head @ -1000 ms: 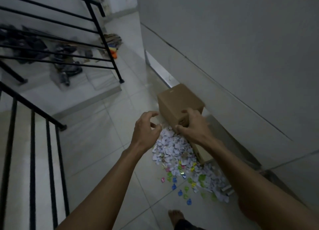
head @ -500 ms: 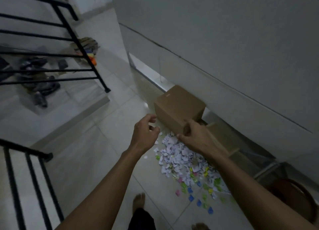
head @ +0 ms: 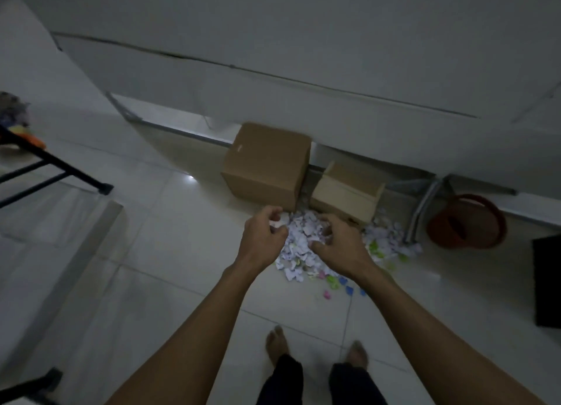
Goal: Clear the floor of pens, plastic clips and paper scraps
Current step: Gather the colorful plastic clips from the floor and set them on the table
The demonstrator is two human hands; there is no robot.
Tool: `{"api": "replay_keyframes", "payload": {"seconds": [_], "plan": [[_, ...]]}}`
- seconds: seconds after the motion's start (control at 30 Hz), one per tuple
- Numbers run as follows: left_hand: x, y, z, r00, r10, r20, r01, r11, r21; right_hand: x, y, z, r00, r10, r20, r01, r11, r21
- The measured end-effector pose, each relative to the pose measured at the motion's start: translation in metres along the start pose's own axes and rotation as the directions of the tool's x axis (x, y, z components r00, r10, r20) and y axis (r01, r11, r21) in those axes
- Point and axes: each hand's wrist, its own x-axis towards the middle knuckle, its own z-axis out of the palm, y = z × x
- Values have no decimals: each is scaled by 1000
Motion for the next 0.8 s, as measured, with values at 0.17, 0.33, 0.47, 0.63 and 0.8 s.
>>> {"api": "replay_keyframes", "payload": {"seconds": [0.17, 0.33, 0.47, 0.63, 0.8], "plan": [[0, -28, 52, 992, -11, 125, 16, 999, -46, -1, 48, 15, 995, 99, -7, -99, 995, 20], [12, -89, 124, 983, -34, 182, 43, 998, -46, 22, 125, 53, 989, 151, -3, -151, 988, 45], [40, -156, 190, 985, -54, 165, 60, 998, -36, 57, 198, 102, 989, 149, -4, -149, 988, 33], [98, -252, 272, 990, -35, 139, 37, 999, -10, 114, 295, 175, 987, 159, -30, -159, 987, 18], [153, -375, 349, 996, -92, 4, 91, 993, 80, 173, 384, 273, 986, 165, -19, -164, 986, 43]]}}
